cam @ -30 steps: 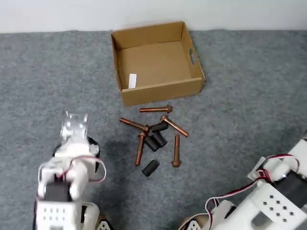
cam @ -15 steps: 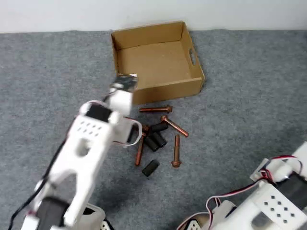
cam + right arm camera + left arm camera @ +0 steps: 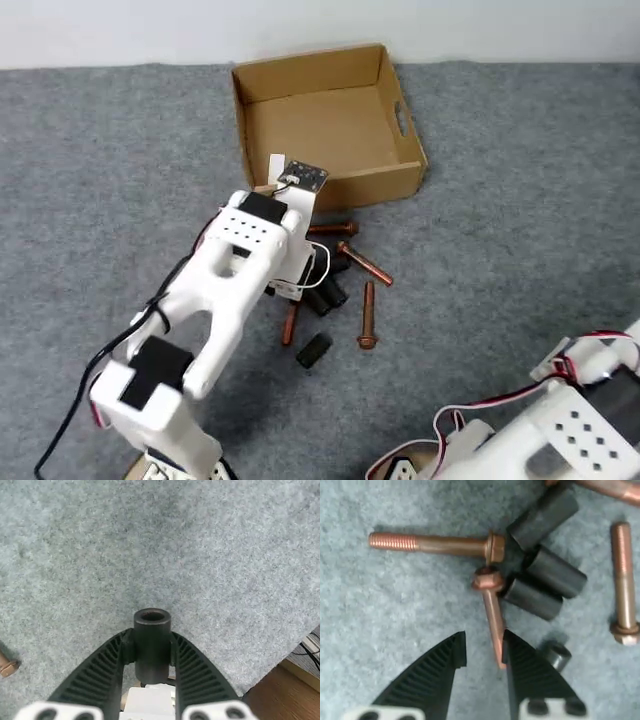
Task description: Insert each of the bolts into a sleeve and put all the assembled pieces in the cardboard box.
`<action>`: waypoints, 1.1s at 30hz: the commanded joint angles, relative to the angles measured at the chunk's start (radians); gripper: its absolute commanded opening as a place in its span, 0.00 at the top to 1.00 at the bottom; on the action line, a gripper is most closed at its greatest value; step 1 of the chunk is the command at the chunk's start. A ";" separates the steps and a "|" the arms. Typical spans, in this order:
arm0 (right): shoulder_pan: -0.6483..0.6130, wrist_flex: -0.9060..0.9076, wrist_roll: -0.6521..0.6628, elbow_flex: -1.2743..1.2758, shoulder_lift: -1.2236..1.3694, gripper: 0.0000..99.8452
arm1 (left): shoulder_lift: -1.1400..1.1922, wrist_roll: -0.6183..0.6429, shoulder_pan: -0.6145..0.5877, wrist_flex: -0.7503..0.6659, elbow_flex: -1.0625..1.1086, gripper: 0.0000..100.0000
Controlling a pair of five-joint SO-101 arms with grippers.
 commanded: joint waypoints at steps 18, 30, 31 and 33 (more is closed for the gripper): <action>0.008 0.035 0.048 -0.006 -0.012 0.99 | 0.206 0.044 0.015 -0.138 -0.101 0.90; 0.007 0.031 0.048 -0.098 -0.012 0.99 | 0.046 0.097 0.021 0.063 -0.148 1.00; -0.001 0.030 0.049 -0.106 -0.012 0.99 | 0.005 0.097 0.020 0.086 -0.148 1.00; -0.041 0.035 0.049 -0.109 -0.012 0.99 | -0.089 0.097 0.014 0.120 -0.145 1.00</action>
